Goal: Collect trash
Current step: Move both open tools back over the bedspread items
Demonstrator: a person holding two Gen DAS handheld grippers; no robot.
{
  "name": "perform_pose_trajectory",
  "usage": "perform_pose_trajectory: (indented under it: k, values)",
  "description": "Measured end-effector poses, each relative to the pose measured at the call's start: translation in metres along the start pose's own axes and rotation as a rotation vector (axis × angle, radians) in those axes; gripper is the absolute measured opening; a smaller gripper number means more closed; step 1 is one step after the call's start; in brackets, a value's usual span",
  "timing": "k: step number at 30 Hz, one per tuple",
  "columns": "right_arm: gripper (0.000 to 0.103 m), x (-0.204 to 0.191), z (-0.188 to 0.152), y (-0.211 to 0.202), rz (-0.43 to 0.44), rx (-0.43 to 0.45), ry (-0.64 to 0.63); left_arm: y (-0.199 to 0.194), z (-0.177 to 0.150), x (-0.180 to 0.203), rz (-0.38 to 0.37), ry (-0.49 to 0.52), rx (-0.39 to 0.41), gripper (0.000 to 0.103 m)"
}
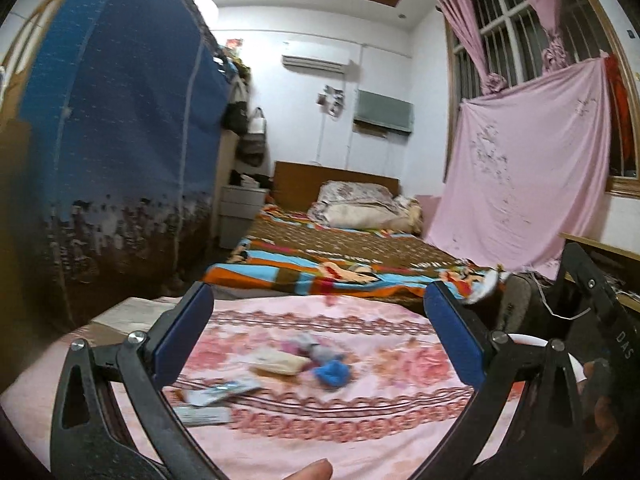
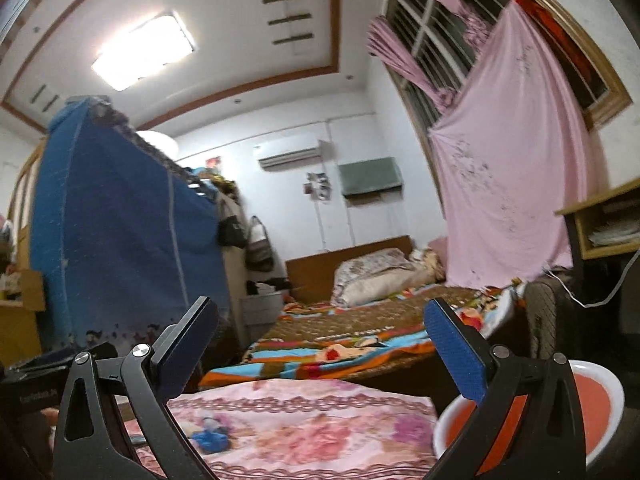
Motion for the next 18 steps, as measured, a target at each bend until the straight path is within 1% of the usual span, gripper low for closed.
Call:
perform_pose_trajectory:
  k: [7,9,12,14,18]
  values:
    - [0.103,-0.043,-0.007,0.005,0.11,-0.011,-0.022,-0.01,0.008,-0.044,0.068,-0.007,0.031,0.092]
    - [0.103,-0.055,-0.009,0.009,0.136,-0.015,-0.033,-0.011,0.011,-0.052,0.082,-0.012,0.041,0.092]
    - [0.103,-0.073,-0.015,0.019,0.175,-0.039,-0.05,-0.013,0.013,-0.069,0.104,-0.018,0.053,0.092]
    - [0.103,-0.081,-0.023,0.026,0.188,-0.071,-0.06,-0.011,0.01,-0.078,0.103,-0.015,0.039,0.092]
    - [0.103,-0.097,-0.055,0.051,0.19,-0.233,-0.119,-0.004,-0.005,-0.096,0.068,-0.05,-0.042,0.092]
Point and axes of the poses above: each gripper's, at about its wrist camera, not at the fingertips, and y roughly the way its jaws point, x to its right, z to its top, the point moved 6 cm from there along y, roughly the way its jaws point, and after that the axes turned 4 degrees about x, right-handed, at the moved point
